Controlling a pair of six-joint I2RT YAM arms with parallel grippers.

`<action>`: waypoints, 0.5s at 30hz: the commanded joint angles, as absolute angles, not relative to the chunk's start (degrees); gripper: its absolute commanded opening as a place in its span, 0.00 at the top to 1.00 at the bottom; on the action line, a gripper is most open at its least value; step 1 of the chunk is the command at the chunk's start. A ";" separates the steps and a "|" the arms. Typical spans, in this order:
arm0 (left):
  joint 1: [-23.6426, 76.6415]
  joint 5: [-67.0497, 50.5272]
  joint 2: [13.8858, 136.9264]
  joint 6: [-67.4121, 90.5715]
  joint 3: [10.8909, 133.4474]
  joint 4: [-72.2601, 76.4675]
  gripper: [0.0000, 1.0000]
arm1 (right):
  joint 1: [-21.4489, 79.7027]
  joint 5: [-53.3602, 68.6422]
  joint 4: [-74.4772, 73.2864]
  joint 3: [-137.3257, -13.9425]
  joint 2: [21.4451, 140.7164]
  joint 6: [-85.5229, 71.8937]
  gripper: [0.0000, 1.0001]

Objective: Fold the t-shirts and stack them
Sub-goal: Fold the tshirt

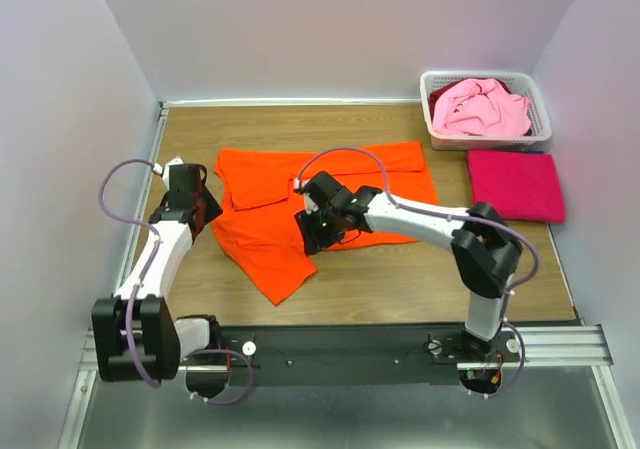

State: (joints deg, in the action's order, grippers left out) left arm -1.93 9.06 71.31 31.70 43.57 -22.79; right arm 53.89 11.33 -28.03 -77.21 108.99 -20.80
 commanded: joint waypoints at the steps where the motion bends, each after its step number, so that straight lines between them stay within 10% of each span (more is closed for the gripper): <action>1: -2.37 8.28 66.71 34.36 44.30 -28.03 0.49 | 50.37 -2.35 -37.34 -78.76 102.76 -17.14 0.46; 15: -0.09 6.77 69.07 41.92 38.58 -34.10 0.41 | 32.00 -10.81 -35.51 -62.49 89.12 -15.91 0.34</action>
State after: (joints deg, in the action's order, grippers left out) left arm -0.30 6.85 66.72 39.35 39.18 -31.86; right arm 33.19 -7.60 -34.94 -64.86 91.26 -17.28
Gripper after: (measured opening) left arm 0.583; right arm 0.656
